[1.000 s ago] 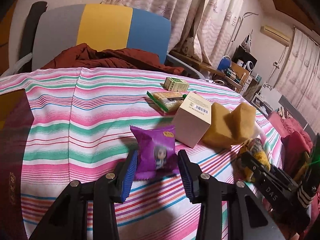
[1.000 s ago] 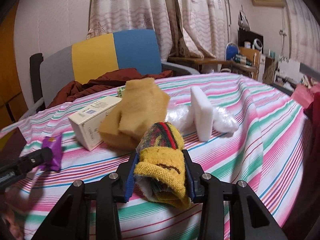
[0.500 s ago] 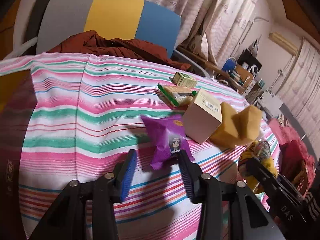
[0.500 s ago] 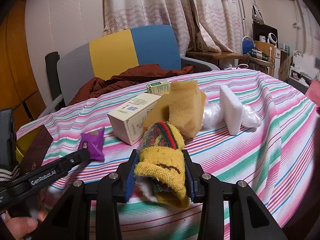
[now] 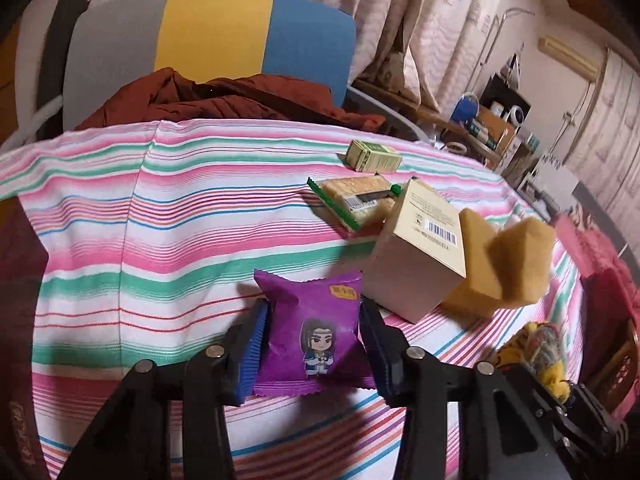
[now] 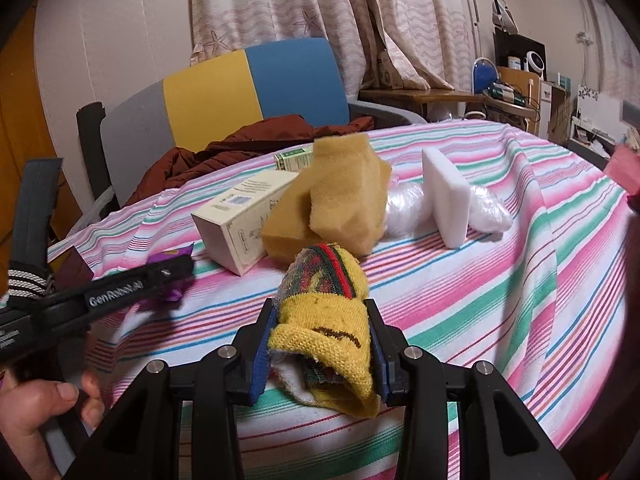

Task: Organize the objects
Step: 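Grasp the purple cartoon snack packet with the left gripper while the right holds the knitted roll, then carry the packet and knitted roll into the gold tray and release both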

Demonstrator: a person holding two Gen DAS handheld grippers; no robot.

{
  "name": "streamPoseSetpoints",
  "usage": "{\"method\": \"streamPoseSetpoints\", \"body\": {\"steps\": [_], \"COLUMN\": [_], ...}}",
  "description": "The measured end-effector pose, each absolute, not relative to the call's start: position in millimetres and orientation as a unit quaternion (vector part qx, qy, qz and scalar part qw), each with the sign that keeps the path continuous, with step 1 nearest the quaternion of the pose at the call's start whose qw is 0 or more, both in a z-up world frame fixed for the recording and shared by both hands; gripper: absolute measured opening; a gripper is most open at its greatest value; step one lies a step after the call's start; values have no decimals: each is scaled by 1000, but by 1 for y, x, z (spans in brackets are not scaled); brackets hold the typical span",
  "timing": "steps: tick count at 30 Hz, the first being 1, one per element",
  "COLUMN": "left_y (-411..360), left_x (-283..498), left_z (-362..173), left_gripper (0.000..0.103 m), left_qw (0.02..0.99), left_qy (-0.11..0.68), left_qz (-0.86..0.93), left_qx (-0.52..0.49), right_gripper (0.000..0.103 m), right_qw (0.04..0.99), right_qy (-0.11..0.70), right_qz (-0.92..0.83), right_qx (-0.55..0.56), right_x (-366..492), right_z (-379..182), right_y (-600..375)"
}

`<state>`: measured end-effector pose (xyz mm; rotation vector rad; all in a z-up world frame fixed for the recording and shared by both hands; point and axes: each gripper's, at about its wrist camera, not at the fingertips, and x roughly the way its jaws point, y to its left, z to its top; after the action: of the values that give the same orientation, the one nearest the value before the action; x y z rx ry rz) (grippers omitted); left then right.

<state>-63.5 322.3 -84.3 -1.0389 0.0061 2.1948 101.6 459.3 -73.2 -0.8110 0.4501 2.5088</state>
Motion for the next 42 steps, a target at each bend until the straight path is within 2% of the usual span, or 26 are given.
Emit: {"method": "streamPoseSetpoints", "body": {"steps": [11,23,30,42], "left_y": [297,200,130,29], "left_x": [-33,-7,-26,-80], "left_z": [-75,-28,-10,-32], "left_gripper": [45,45,45,45], "left_qw": [366,354,294,180], "left_qy": [2,-75,-105,-115], "left_qz": [857,870,890,897], "left_qx": [-363,-336,-332,-388], "right_gripper": [41,41,41,43], "right_qw": [211,137,52,-85], "right_qy": [170,175,162,86], "right_qz": [916,928,944,939], "right_qx": [-295,-301,-282,-322], "right_x": [99,83,66,10], "right_z": [-68,-49,-23,-17], "right_y": [450,395,330,209]}}
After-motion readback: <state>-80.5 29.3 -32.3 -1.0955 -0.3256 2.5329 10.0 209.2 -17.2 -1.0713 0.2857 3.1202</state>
